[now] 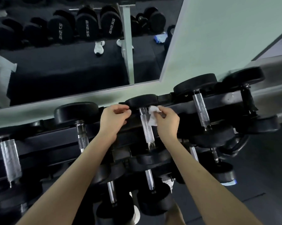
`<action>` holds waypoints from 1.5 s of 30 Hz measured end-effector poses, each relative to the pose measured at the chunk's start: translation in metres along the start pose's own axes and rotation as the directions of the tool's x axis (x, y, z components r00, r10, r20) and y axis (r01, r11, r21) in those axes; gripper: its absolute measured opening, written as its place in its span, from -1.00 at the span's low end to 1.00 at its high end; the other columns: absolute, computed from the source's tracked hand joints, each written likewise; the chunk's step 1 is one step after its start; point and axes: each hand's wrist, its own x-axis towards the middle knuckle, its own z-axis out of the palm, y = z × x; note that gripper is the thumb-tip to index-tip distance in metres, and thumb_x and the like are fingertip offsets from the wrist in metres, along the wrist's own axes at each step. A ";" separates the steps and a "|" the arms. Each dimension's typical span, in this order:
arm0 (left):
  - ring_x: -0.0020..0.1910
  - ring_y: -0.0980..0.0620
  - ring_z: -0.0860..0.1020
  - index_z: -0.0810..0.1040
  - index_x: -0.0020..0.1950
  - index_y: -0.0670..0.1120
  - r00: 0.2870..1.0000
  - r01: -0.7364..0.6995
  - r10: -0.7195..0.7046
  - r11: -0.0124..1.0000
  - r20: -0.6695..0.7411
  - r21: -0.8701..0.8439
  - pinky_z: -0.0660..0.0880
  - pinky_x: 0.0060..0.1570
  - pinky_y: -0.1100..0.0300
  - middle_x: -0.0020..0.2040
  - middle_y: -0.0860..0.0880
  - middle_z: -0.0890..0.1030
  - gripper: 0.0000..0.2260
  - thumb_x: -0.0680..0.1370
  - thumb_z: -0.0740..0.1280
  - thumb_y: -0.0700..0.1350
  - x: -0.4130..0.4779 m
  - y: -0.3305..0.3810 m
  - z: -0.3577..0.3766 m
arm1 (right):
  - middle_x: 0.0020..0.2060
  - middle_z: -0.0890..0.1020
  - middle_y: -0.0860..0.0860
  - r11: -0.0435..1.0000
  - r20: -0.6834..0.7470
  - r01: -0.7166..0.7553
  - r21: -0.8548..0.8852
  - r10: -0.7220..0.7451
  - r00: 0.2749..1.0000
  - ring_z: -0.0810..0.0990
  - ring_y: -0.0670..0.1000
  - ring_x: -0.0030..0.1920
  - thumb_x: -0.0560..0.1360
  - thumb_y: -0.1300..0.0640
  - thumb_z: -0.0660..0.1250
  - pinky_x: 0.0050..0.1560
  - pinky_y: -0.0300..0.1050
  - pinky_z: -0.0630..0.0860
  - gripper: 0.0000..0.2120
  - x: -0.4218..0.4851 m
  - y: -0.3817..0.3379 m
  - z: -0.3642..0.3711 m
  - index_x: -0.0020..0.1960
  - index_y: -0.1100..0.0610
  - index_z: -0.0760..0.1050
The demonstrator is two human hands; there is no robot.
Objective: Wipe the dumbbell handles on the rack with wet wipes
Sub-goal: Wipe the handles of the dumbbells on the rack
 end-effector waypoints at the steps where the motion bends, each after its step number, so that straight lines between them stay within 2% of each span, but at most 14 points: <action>1: 0.02 0.07 0.60 0.64 -0.01 0.00 0.997 -0.065 0.068 0.995 -0.044 0.077 0.56 0.09 0.03 -0.06 0.04 0.65 -0.88 0.47 0.42 -0.13 0.008 0.000 0.002 | 0.08 0.62 0.08 0.999 0.039 -0.010 -0.035 0.011 0.999 0.58 -0.01 0.05 0.51 0.26 0.31 0.10 -0.28 0.46 -0.78 0.004 0.002 0.008 0.14 0.25 0.58; 4: 0.14 0.09 0.56 0.61 0.17 0.01 0.975 -0.198 0.219 0.921 -0.024 0.334 0.46 0.15 0.20 0.11 0.08 0.63 -0.75 0.51 0.36 0.02 0.022 0.008 0.014 | -0.12 0.68 0.16 0.996 0.116 -0.045 -0.080 0.054 0.992 0.60 -0.01 -0.16 0.51 0.17 0.33 -0.02 -0.12 0.49 -0.79 -0.004 0.017 0.020 0.01 0.31 0.60; 6: 0.21 0.12 0.52 0.58 0.23 -0.01 0.980 -0.187 0.198 0.906 0.010 0.378 0.40 0.10 0.28 0.19 0.09 0.60 -0.67 0.51 0.35 0.08 0.027 0.015 0.023 | -0.20 0.66 0.23 0.997 0.147 -0.042 -0.059 0.051 0.988 0.62 0.04 -0.24 0.50 0.15 0.36 -0.10 -0.04 0.53 -0.75 -0.010 0.026 0.017 -0.04 0.37 0.58; 9: 0.16 0.12 0.54 0.60 0.19 -0.03 0.990 -0.136 0.142 0.923 0.008 0.361 0.41 0.05 0.29 0.14 0.08 0.63 -0.65 0.46 0.41 0.08 0.032 0.021 0.032 | -0.48 0.55 0.04 0.992 0.205 -0.123 0.017 0.117 0.972 0.43 -0.14 -0.42 0.51 0.06 0.36 -0.33 -0.28 0.38 -0.73 -0.005 0.019 0.012 -0.23 0.25 0.60; 12: 0.07 0.09 0.58 0.64 0.11 -0.05 0.997 -0.073 0.081 0.947 -0.012 0.314 0.50 0.12 0.14 0.04 0.06 0.66 -0.68 0.41 0.47 0.04 0.039 0.023 0.034 | -0.68 0.25 -0.13 0.978 0.192 -0.180 0.103 0.158 0.969 0.22 -0.16 -0.58 0.54 0.03 0.30 -0.48 -0.34 0.18 -0.51 0.000 0.002 0.019 -0.52 0.05 0.24; 15: 0.02 0.12 0.59 0.66 0.05 -0.01 0.999 -0.038 0.044 0.962 -0.017 0.270 0.52 0.11 0.12 -0.03 0.11 0.67 -0.73 0.39 0.49 0.02 0.041 0.022 0.034 | -0.65 0.24 -0.16 0.905 0.161 -0.302 0.301 0.264 0.951 0.20 -0.16 -0.58 0.55 0.02 0.29 -0.50 -0.33 0.22 -0.47 0.001 0.001 0.023 -0.55 0.08 0.26; 17: 0.04 0.13 0.58 0.67 0.03 0.00 1.000 -0.003 0.010 0.976 -0.030 0.216 0.50 0.08 0.19 -0.03 0.12 0.67 -0.73 0.37 0.51 0.02 0.041 0.021 0.034 | -0.51 0.49 -0.12 0.803 0.203 -0.418 0.423 0.366 0.908 0.44 -0.17 -0.46 0.52 0.03 0.35 -0.38 -0.37 0.43 -0.69 0.004 -0.002 0.021 -0.35 0.15 0.53; 20: 0.02 0.15 0.59 0.67 0.01 0.00 0.999 0.018 -0.011 0.983 -0.037 0.185 0.48 0.07 0.23 -0.04 0.13 0.67 -0.74 0.36 0.52 0.01 0.041 0.019 0.035 | -0.29 0.63 -0.07 0.759 0.232 -0.479 0.441 0.419 0.878 0.59 -0.13 -0.24 0.45 0.12 0.44 -0.17 -0.31 0.50 -0.89 0.012 -0.003 0.021 -0.10 0.15 0.58; 24: -0.02 0.15 0.59 0.68 0.00 -0.01 0.999 0.024 -0.019 0.983 -0.034 0.180 0.51 0.03 0.24 -0.07 0.13 0.67 -0.74 0.35 0.52 0.01 0.042 0.019 0.034 | -0.31 0.56 -0.07 0.779 0.177 -0.426 0.460 0.390 0.904 0.52 -0.18 -0.31 0.40 0.24 0.46 -0.28 -0.41 0.44 -0.83 0.015 -0.007 0.027 -0.07 0.18 0.51; 28: -0.02 0.16 0.58 0.67 0.00 0.00 0.999 0.035 -0.031 0.982 -0.024 0.185 0.44 -0.10 0.31 -0.06 0.13 0.66 -0.75 0.36 0.52 0.02 0.043 0.020 0.034 | -0.15 0.58 -0.09 0.791 0.133 -0.414 0.451 0.399 0.907 0.57 -0.12 -0.13 0.36 0.17 0.50 -0.09 -0.29 0.44 -0.67 0.013 -0.005 0.034 0.04 0.09 0.46; 34: -0.05 0.22 0.55 0.66 -0.06 0.02 0.998 0.065 -0.064 0.989 -0.011 0.131 0.36 -0.19 0.37 -0.10 0.16 0.65 -0.79 0.35 0.53 0.01 0.045 0.018 0.033 | -0.38 0.52 -0.14 0.907 0.095 -0.303 0.293 0.288 0.953 0.50 -0.16 -0.29 0.40 0.13 0.46 -0.14 -0.28 0.45 -0.89 0.006 0.007 0.034 -0.12 0.12 0.57; 37: -0.08 0.24 0.54 0.65 -0.08 0.03 0.998 0.060 -0.059 0.992 -0.011 0.109 0.35 -0.21 0.37 -0.12 0.17 0.64 -0.81 0.35 0.52 0.02 0.045 0.017 0.034 | -0.38 0.58 -0.13 0.966 0.086 -0.196 0.171 0.183 0.979 0.55 -0.14 -0.28 0.40 0.09 0.47 -0.09 -0.19 0.53 -0.89 -0.008 0.020 0.029 -0.24 -0.03 0.55; 40: -0.09 0.26 0.53 0.65 -0.07 0.03 0.999 0.052 -0.053 0.992 0.004 0.114 0.34 -0.22 0.38 -0.12 0.18 0.64 -0.80 0.35 0.52 0.03 0.045 0.016 0.033 | -0.34 0.60 -0.14 0.972 0.125 -0.200 0.124 0.185 0.975 0.59 -0.13 -0.23 0.40 0.09 0.48 -0.05 -0.21 0.53 -0.92 -0.018 0.030 0.020 -0.13 0.01 0.60; 45: -0.01 0.16 0.57 0.66 -0.10 0.06 0.998 0.061 -0.065 0.990 0.026 0.130 0.45 0.04 0.25 -0.10 0.17 0.65 -0.81 0.33 0.53 0.03 0.049 0.016 0.029 | -0.37 0.59 -0.11 0.951 0.125 -0.238 0.198 0.216 0.968 0.56 -0.12 -0.27 0.40 0.19 0.46 -0.22 -0.32 0.47 -0.81 0.008 0.002 0.025 -0.32 -0.01 0.53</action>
